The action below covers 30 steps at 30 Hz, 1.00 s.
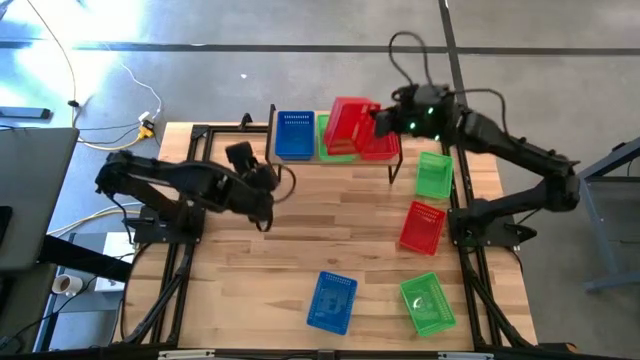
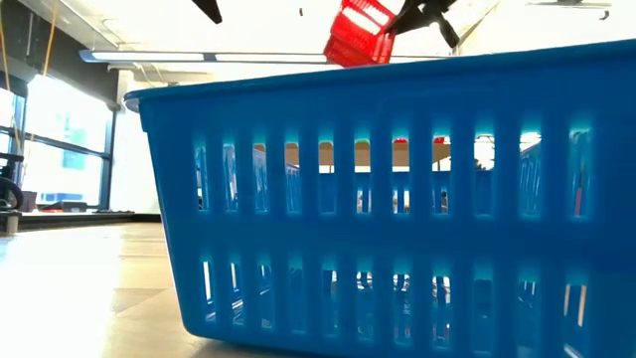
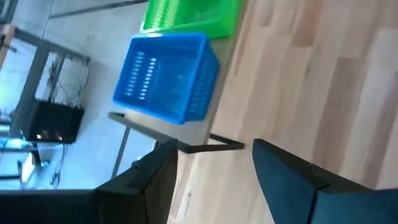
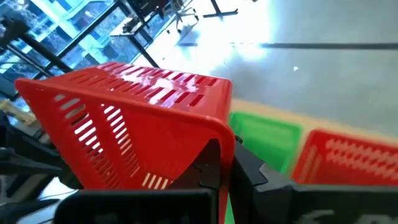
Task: Stack baskets on shelf by color
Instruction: Stack the left red bin on top of the other red bin on the shelf
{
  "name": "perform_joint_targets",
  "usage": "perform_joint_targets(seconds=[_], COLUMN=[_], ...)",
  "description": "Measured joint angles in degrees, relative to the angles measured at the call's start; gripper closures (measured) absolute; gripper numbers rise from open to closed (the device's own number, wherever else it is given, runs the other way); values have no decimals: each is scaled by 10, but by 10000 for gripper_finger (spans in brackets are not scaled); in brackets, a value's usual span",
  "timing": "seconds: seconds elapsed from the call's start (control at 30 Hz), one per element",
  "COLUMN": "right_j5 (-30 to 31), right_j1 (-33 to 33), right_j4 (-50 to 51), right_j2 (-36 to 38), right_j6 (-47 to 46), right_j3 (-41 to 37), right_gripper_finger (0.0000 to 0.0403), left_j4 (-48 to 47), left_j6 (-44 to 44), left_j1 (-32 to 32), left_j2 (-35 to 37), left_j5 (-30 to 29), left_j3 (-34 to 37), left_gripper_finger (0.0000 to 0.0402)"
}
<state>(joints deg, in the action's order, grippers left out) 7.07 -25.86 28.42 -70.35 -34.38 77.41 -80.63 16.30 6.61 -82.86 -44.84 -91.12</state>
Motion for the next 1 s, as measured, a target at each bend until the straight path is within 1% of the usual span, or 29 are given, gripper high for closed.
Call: perform_joint_targets(seconds=[0.1, 0.27, 0.4, 0.47, 0.67, 0.8, 1.0], right_j5=[-31, -90, -138, -152, -204, -207, -223], right_j1=[-47, -131, -190, -212, -252, -266, -290], right_j4=[40, 119, 167, 186, 235, 279, 398], right_j2=[-1, -2, -2, -2, -25, -64, -142], right_j6=[31, 49, 59, 63, 94, 112, 125], right_j3=[34, 83, 107, 116, 153, 199, 297], right_gripper_finger=[403, 403, 403, 403, 403, 403, 403], left_j4=[-6, -4, -2, -2, -1, -1, -1], left_j6=[0, 0, 0, 0, 0, 0, 0], left_j1=[-30, -69, -88, -95, -107, -111, -111], left_j2=[7, 15, 15, 16, 16, 16, 16], left_j5=[33, 94, 100, 101, 101, 101, 101], left_j3=[1, 1, 0, 0, 0, 0, 0], left_gripper_finger=[204, 204, 204, 204, 204, 204, 204])
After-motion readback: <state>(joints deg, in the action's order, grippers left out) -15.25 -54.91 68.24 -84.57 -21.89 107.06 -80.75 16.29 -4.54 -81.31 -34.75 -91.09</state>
